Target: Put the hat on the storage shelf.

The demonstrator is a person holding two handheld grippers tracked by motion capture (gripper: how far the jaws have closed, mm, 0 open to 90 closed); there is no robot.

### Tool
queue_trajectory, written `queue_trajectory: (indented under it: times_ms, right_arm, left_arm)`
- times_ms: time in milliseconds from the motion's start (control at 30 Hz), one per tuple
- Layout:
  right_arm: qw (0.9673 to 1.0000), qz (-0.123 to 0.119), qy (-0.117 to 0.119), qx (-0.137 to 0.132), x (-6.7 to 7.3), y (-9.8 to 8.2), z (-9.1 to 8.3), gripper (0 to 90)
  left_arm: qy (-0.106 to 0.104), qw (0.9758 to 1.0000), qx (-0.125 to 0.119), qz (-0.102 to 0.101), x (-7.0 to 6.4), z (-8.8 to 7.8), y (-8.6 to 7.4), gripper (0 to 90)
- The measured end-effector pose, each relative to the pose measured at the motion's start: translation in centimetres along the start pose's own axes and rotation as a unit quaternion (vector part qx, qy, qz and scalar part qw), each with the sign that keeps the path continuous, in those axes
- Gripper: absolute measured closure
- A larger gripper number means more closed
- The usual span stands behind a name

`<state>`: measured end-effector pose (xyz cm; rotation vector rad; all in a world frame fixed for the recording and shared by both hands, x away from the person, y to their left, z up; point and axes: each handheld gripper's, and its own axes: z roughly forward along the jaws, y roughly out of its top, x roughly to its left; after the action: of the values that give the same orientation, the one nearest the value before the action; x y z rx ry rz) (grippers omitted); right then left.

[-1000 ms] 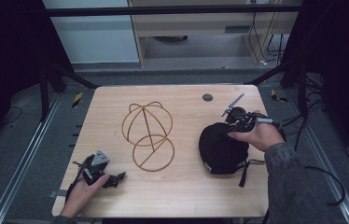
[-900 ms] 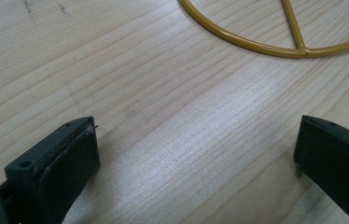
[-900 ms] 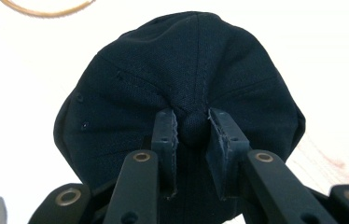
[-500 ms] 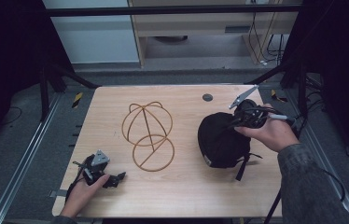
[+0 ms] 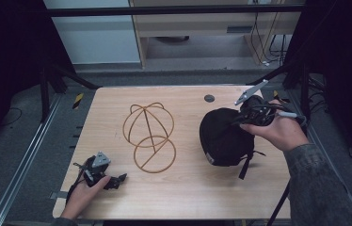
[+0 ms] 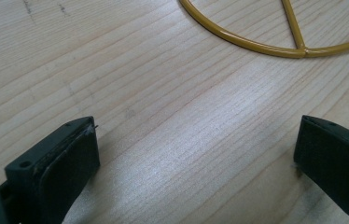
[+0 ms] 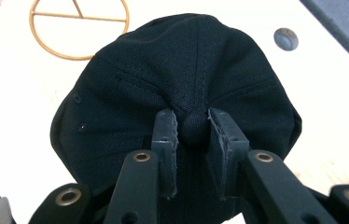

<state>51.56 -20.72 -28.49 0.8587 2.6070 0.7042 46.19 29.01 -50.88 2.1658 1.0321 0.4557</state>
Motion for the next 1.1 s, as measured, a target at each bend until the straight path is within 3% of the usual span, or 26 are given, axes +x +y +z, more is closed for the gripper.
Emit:
queue_trajectory:
  times_ms: [433,667,1100]
  right_arm:
    - [0.9984,-0.006,-0.008,-0.056,1.2,0.5,-2.5,73.7]
    - [0.9972,-0.012,-0.009,-0.073,1.7,0.8,-3.4,73.8]
    - [0.9928,-0.030,-0.009,-0.115,3.0,1.9,-5.0,73.8]
  left_arm:
    - [0.001,1.0000,-0.001,0.000,0.0,0.0,0.0,0.0]
    - [0.000,1.0000,-0.001,0.000,0.0,0.0,0.0,0.0]
    - [0.001,1.0000,0.000,0.000,0.0,0.0,0.0,0.0]
